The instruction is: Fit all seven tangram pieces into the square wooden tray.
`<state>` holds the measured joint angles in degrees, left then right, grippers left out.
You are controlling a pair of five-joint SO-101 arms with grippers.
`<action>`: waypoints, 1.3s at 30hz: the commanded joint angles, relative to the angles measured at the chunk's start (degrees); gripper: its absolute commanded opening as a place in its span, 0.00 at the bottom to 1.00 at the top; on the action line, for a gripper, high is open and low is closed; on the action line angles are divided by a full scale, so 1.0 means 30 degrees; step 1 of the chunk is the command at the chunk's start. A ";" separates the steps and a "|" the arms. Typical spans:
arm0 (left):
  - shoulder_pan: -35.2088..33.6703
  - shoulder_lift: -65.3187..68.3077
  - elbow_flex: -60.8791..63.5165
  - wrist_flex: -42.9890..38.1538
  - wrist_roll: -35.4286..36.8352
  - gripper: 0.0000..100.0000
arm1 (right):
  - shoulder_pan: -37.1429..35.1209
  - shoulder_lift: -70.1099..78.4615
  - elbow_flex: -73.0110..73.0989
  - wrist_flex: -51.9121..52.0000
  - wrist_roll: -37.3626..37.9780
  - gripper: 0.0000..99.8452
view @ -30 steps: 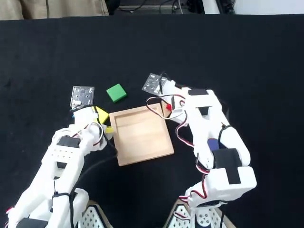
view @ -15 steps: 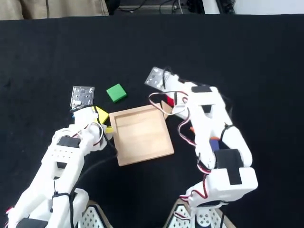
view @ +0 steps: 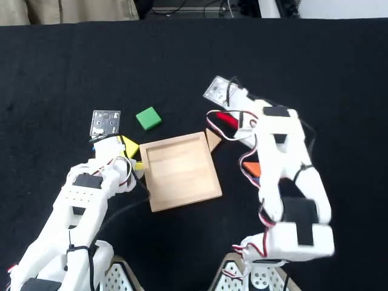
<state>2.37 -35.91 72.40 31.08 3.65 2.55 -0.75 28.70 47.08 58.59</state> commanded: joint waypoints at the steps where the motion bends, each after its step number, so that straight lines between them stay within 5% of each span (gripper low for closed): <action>1: 0.0073 -0.0117 -0.0806 -0.0264 -0.0029 0.25 | 0.0147 -0.2799 -0.1128 0.1553 0.0176 0.01; 8: -0.0190 -0.0293 -0.0777 -0.0117 0.0000 0.25 | -0.1495 -0.5348 -0.1099 0.6095 0.0322 0.01; 13: -0.4498 -0.0322 -0.1451 -0.0117 0.3048 0.25 | -0.5363 -0.5875 -0.0630 0.9143 0.0264 0.01; 19: -0.6725 -0.0322 -0.1773 -0.0117 0.3341 0.25 | -0.9641 -0.6549 0.0337 1.1311 0.0176 0.01; 24: -0.6462 -0.0293 -0.1656 -0.0234 0.3341 0.25 | -1.1399 -0.6462 0.1773 1.0462 0.0205 0.01; 32: -0.6286 -0.0293 -0.1597 -0.0264 0.3311 0.25 | -1.1399 -0.6462 0.4293 0.6476 -0.0615 0.01; 39: -0.6286 -0.0293 -0.1597 -0.0264 0.3311 0.25 | -1.1370 -0.6462 0.4527 0.6359 -0.0791 0.01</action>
<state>-17.05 -35.91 70.64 31.08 13.41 -30.95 -18.42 42.33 67.03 57.01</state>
